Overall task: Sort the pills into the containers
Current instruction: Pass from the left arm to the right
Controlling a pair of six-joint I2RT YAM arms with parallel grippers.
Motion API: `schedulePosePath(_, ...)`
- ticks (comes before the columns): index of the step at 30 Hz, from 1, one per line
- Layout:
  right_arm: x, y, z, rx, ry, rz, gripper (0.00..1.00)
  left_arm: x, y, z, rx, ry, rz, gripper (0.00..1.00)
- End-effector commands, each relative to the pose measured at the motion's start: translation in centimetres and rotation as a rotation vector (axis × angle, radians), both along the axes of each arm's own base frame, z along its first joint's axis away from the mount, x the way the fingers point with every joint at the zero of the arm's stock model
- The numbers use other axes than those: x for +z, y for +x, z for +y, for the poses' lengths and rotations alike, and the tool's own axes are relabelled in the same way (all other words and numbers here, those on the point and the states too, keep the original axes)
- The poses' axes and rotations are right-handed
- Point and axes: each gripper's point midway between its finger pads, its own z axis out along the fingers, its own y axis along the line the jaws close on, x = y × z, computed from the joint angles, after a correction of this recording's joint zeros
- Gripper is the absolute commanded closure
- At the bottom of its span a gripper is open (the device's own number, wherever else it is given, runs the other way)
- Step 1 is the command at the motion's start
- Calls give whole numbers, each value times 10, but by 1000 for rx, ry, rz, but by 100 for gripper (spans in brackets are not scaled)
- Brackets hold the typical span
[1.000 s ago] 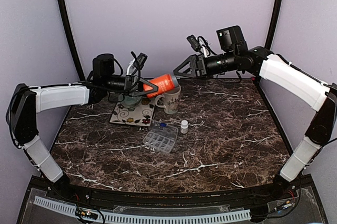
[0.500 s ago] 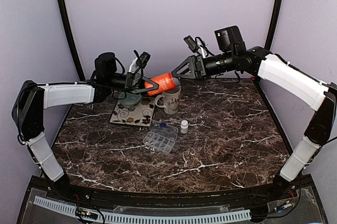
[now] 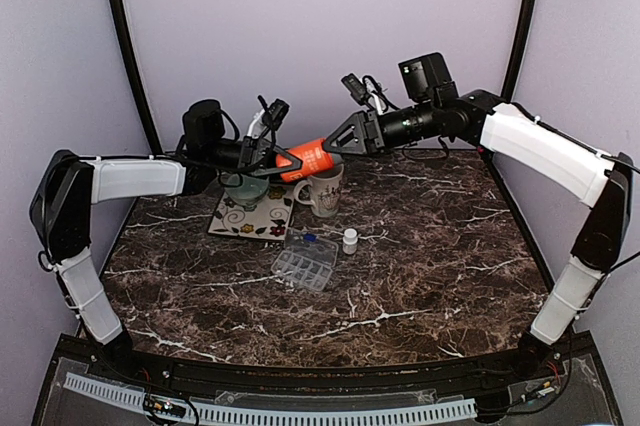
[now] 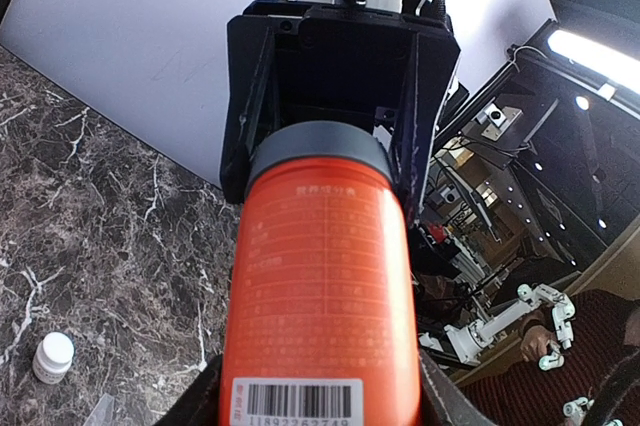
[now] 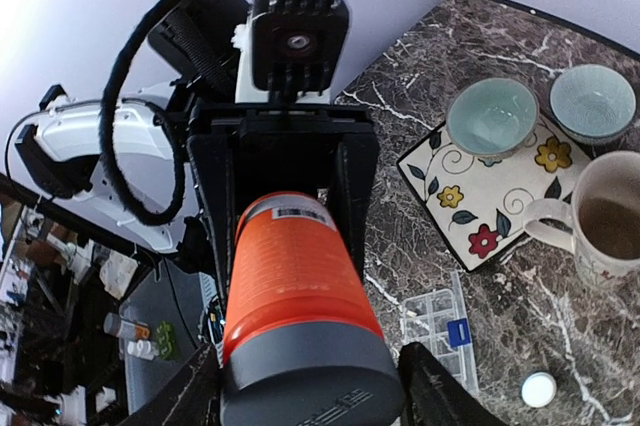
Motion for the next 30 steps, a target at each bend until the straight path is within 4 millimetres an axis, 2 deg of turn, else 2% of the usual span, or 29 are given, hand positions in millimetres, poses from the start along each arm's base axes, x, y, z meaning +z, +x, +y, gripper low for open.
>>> schedulePosePath(1,15,-4,8,34,36,-28,48,20,-3,3,-33,-43,-71,100)
schedulePosePath(6,14,-5,9,38,36,-16,70,19,-2,2,-33,-43,-73,100)
schedulePosePath(9,13,-5,10,37,40,1,78,20,0,2,-20,-45,-85,100)
schedulePosePath(16,2,3,17,3,33,115,87,26,8,3,93,-19,-191,100)
schedulePosePath(25,-9,15,24,-33,46,244,90,42,10,14,290,22,-437,100)
schedulePosePath(30,-12,19,26,-44,39,292,90,46,8,12,364,55,-551,100)
